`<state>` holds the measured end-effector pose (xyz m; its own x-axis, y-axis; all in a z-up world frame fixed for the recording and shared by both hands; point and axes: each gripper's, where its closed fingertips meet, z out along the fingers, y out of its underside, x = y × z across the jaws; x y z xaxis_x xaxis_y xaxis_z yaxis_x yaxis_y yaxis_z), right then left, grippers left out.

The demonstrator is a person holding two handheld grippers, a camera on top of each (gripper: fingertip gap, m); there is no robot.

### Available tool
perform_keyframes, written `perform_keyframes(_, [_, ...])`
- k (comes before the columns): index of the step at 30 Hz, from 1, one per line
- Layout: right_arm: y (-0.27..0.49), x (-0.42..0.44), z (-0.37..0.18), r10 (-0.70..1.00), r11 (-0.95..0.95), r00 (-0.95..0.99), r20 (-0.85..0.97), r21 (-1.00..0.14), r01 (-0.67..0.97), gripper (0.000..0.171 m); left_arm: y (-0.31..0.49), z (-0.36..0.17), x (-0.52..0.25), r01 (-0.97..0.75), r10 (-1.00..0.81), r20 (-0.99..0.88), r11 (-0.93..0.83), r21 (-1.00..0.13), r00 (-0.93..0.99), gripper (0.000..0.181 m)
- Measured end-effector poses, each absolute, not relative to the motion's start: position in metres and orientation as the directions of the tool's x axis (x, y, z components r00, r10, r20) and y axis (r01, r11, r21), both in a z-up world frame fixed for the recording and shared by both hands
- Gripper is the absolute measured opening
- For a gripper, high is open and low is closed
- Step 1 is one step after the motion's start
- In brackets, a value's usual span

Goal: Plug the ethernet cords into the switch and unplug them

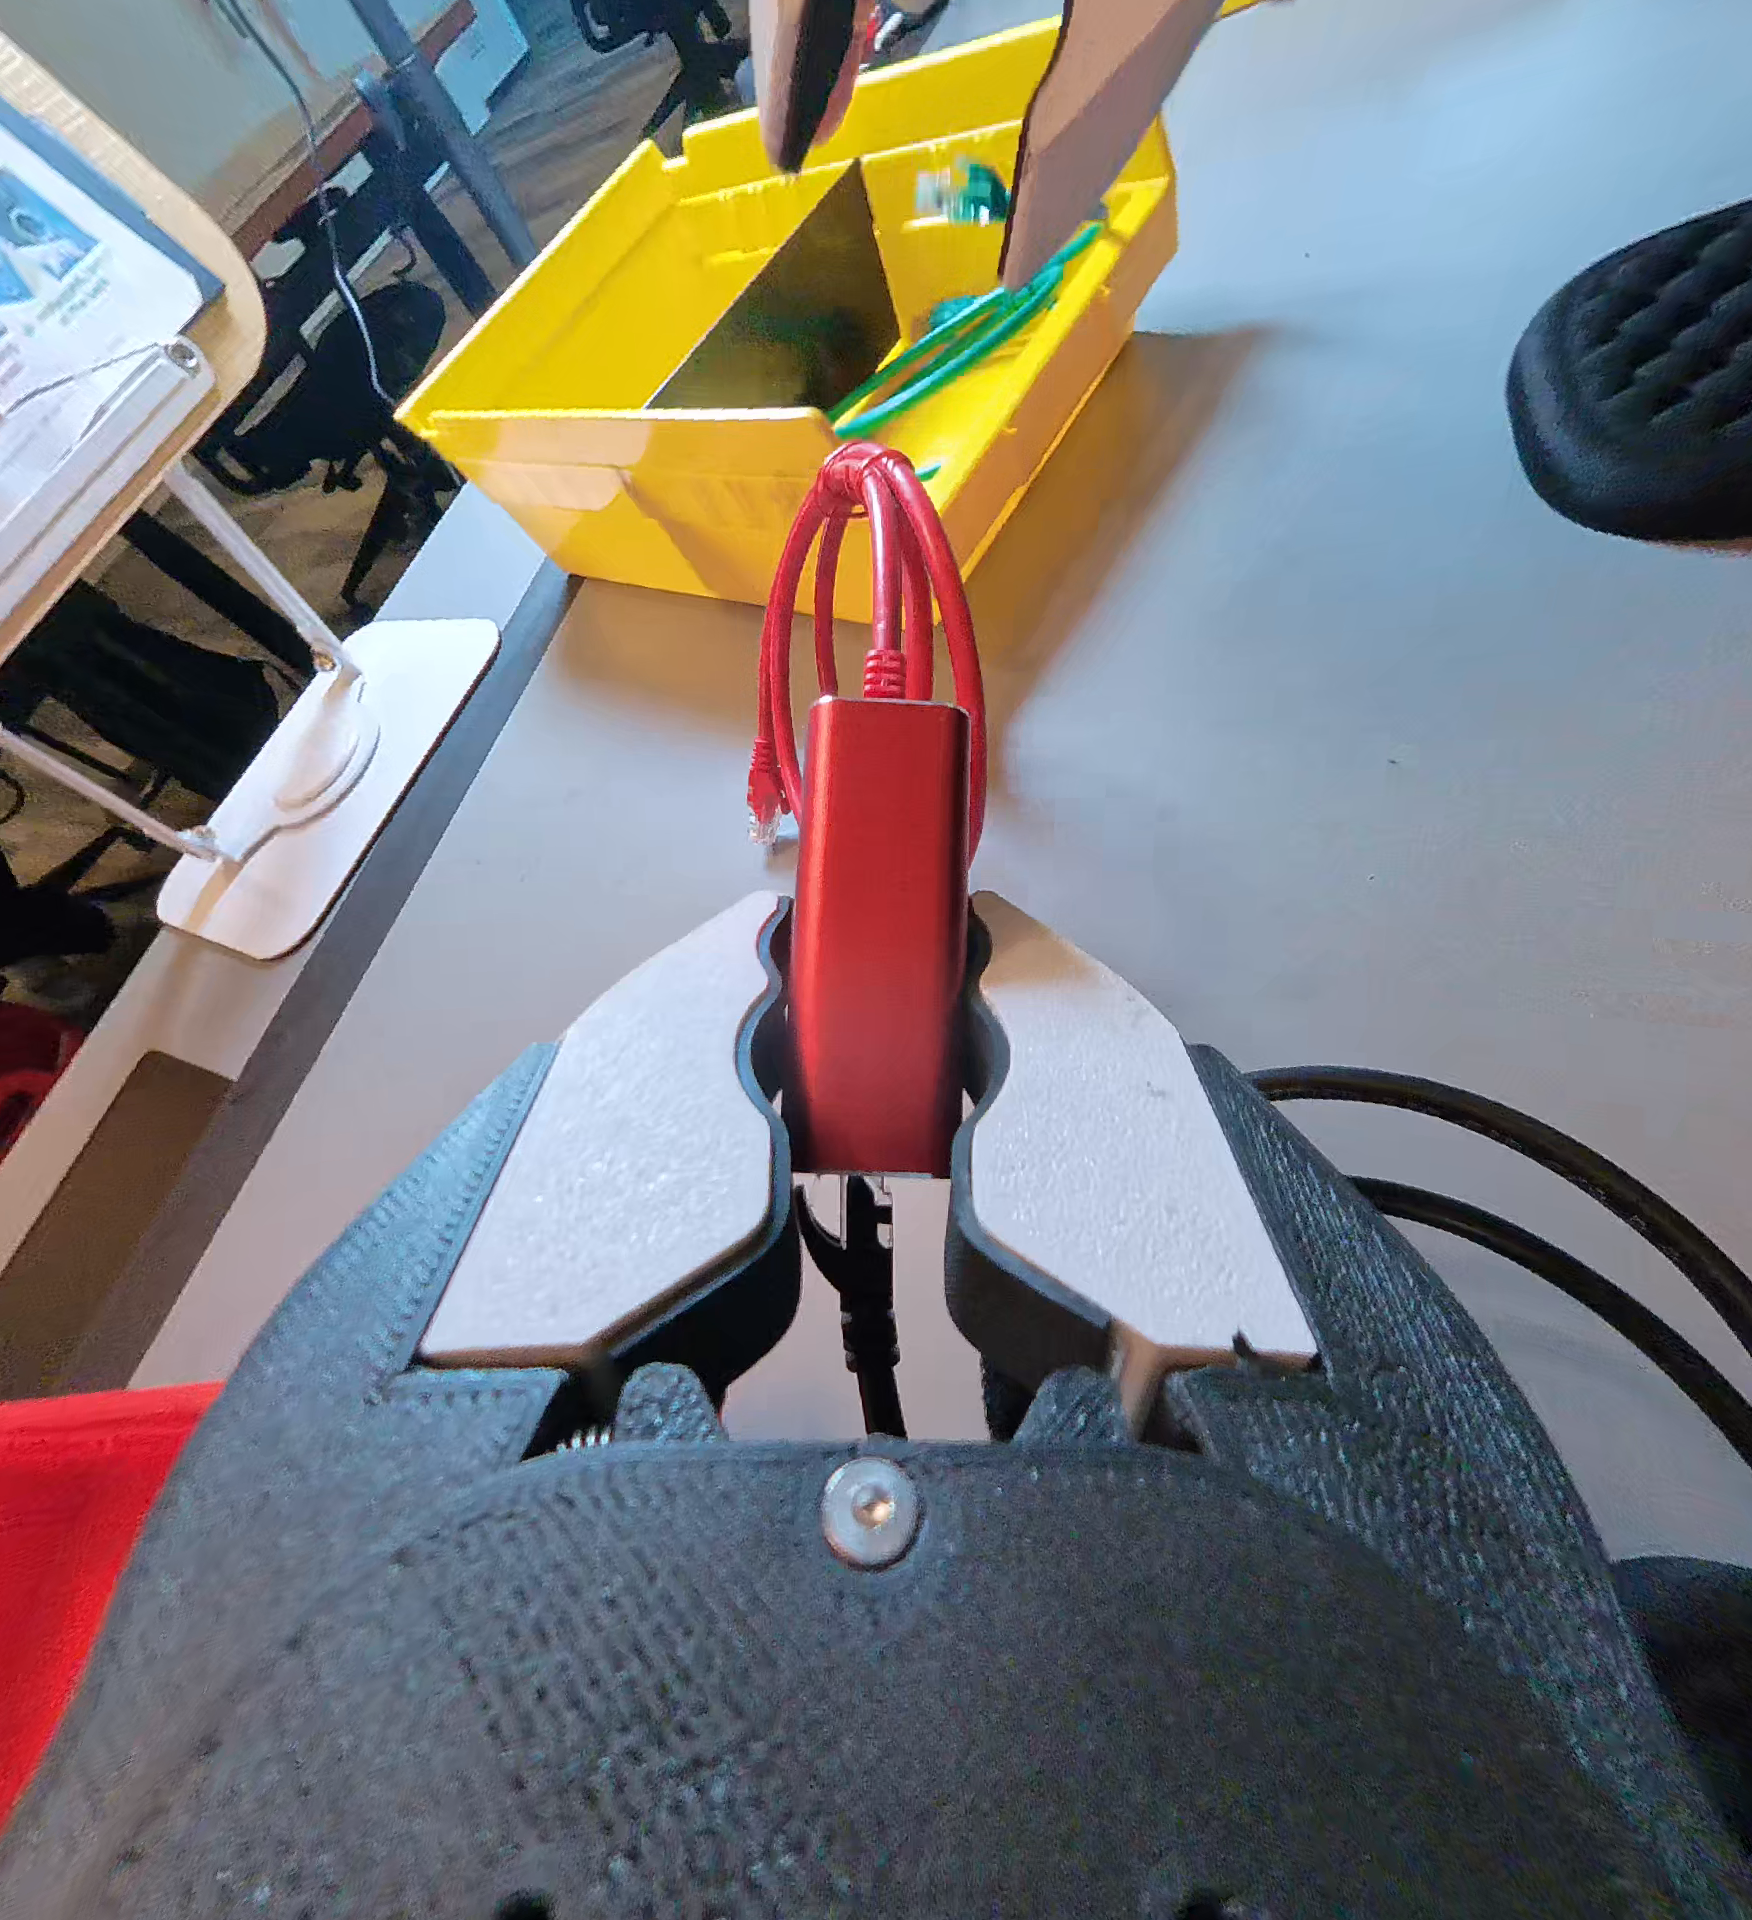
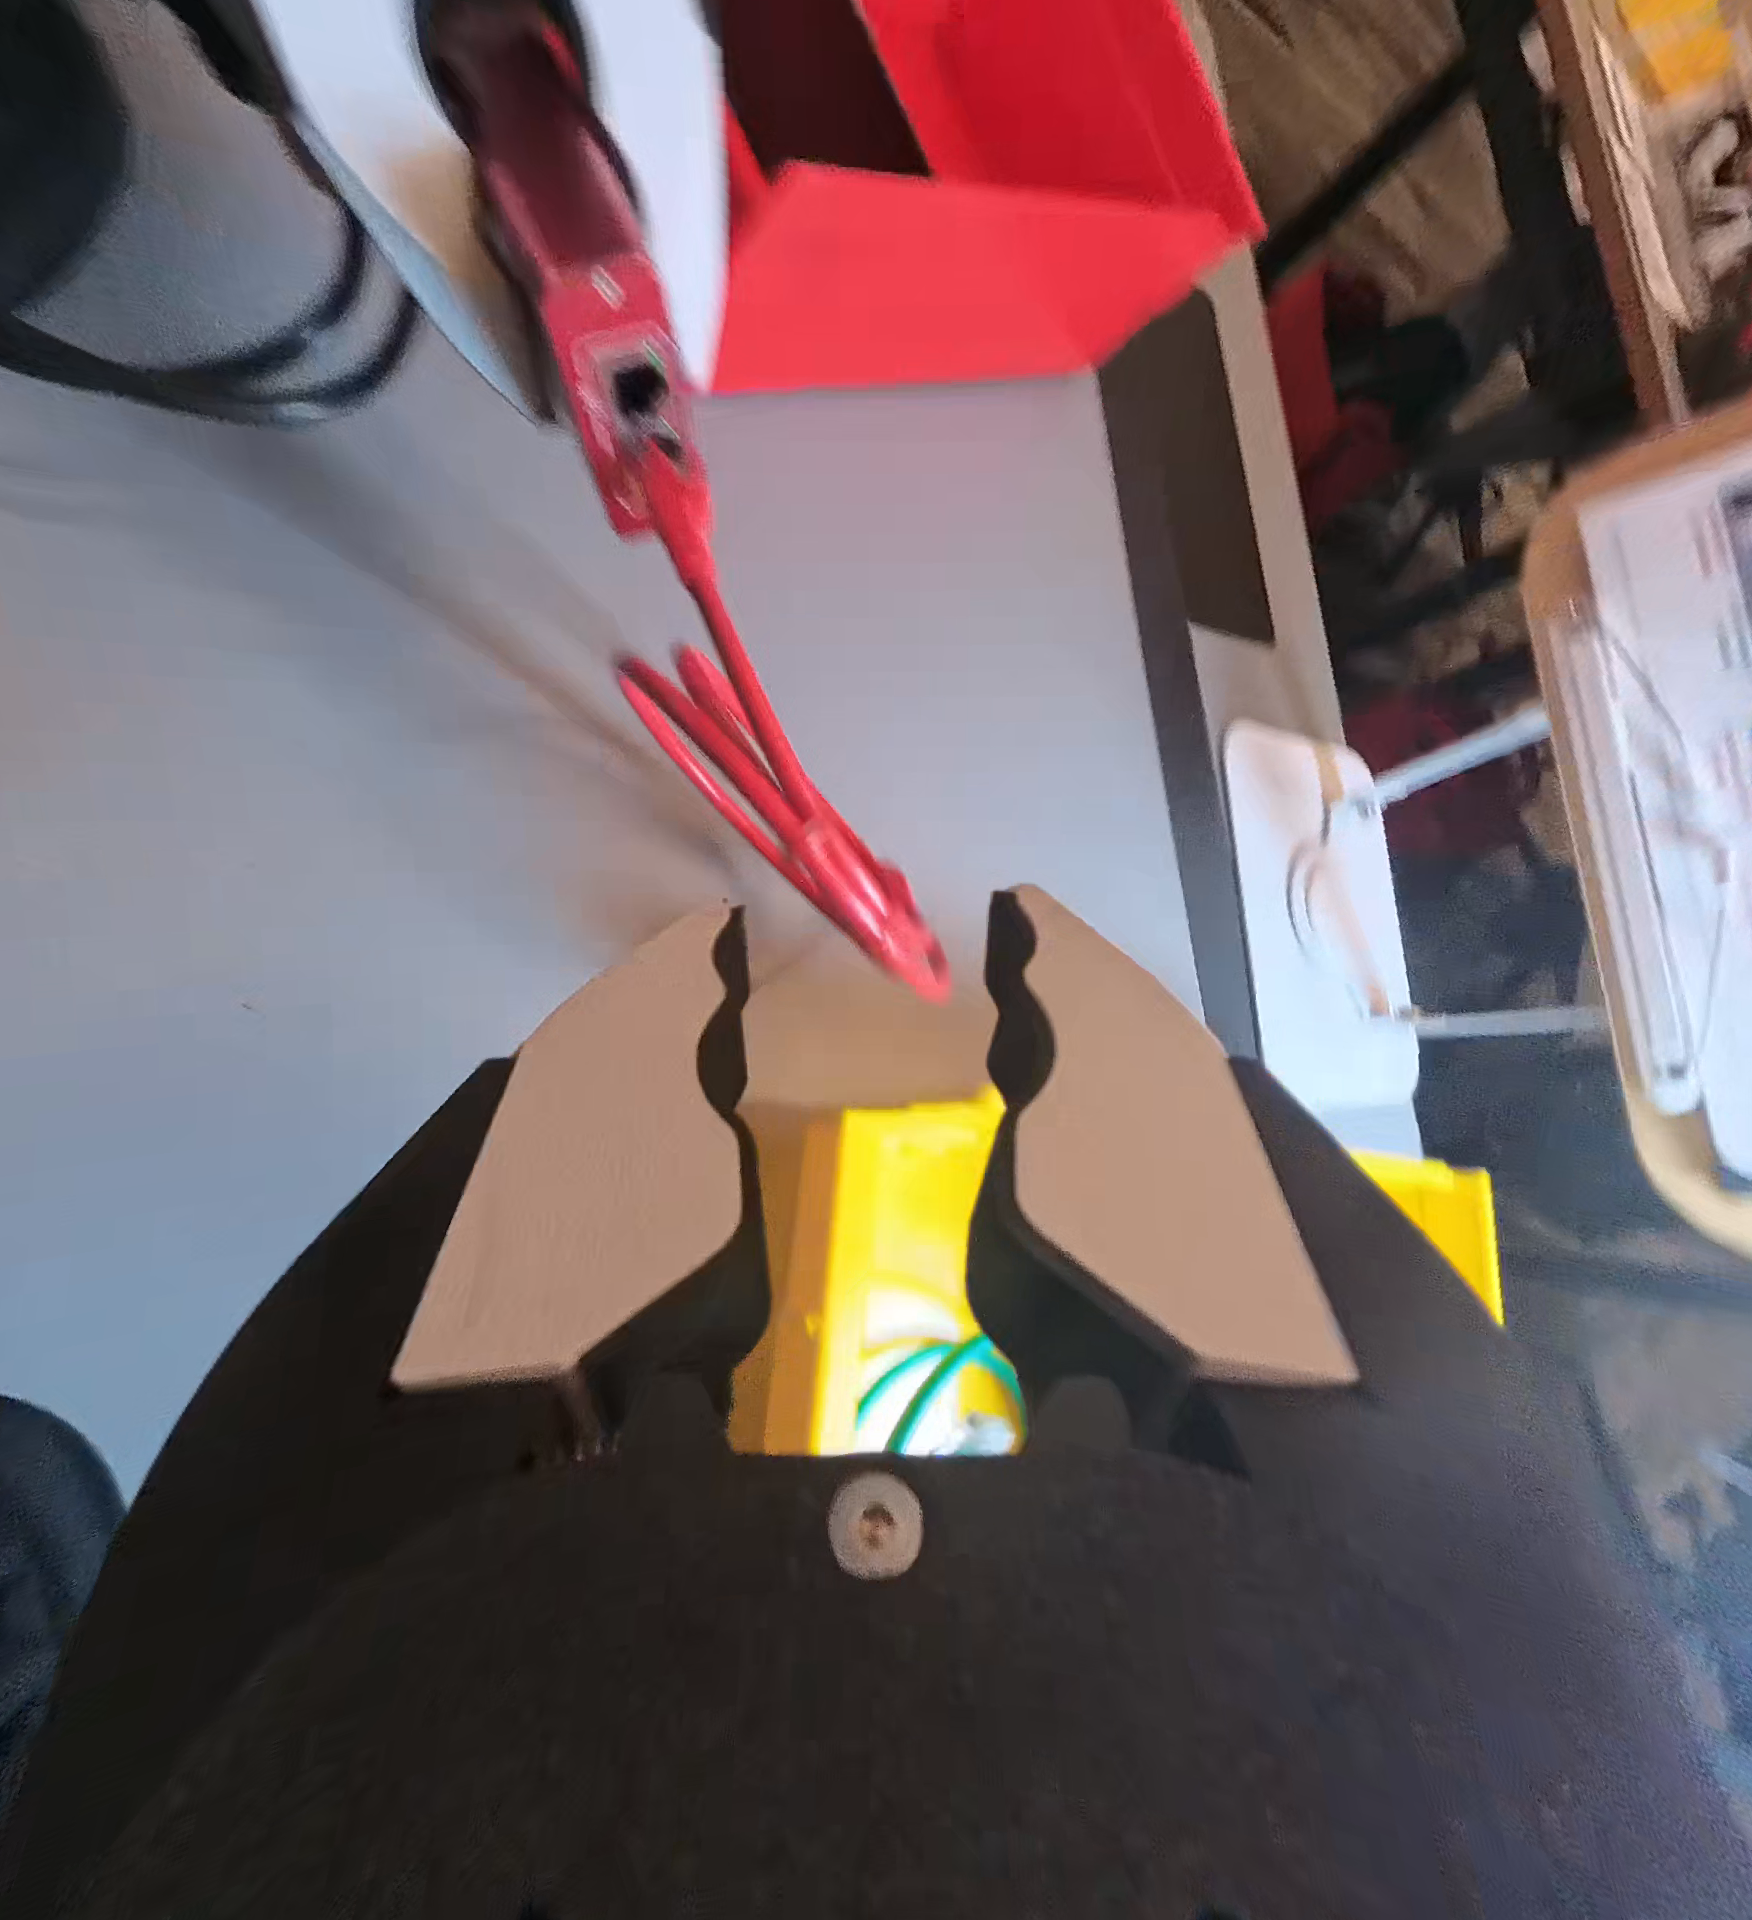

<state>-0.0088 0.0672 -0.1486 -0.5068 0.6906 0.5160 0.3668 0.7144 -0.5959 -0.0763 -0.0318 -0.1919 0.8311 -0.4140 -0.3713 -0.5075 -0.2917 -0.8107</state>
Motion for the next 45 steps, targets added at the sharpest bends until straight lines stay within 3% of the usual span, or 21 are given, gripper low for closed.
perform_keyframes(5, [0.002,-0.032,-0.174,0.564,0.807,-0.606,0.561,-0.532,0.257,0.026,-0.030,-0.189,-0.056,-0.606,-0.433,-0.470,-0.260,-0.752,0.769,0.029])
perform_keyframes(10, [-0.012,-0.042,-0.189,0.546,0.814,-0.634,0.548,-0.527,0.245,0.014,-0.031,-0.193,-0.050,-0.650,-0.444,-0.512,-0.250,-0.718,0.735,0.029])
perform_keyframes(16, [-0.014,-0.045,-0.191,0.544,0.814,-0.618,0.568,-0.536,0.224,0.013,-0.031,-0.193,-0.051,-0.648,-0.451,-0.510,-0.235,-0.724,0.733,0.029])
perform_keyframes(22, [-0.017,-0.039,-0.192,0.435,0.881,-0.638,0.635,-0.447,0.156,0.012,-0.032,-0.192,-0.044,-0.702,-0.451,-0.576,-0.179,-0.690,0.681,0.029])
perform_keyframes(34, [-0.023,0.009,-0.210,0.235,0.945,-0.843,0.485,-0.318,0.080,0.014,-0.036,-0.213,-0.008,-0.746,-0.619,-0.521,-0.165,-0.645,0.588,0.029])
perform_keyframes(42, [-0.023,0.032,-0.192,0.213,0.955,-0.870,0.445,-0.283,0.089,0.013,-0.033,-0.212,0.005,-0.747,-0.642,-0.499,-0.180,-0.640,0.582,0.029])
perform_keyframes(45, [-0.018,0.035,-0.202,0.195,0.972,-0.872,0.449,-0.210,0.109,0.014,-0.029,-0.216,0.010,-0.754,-0.648,-0.484,-0.223,-0.618,0.589,0.029])
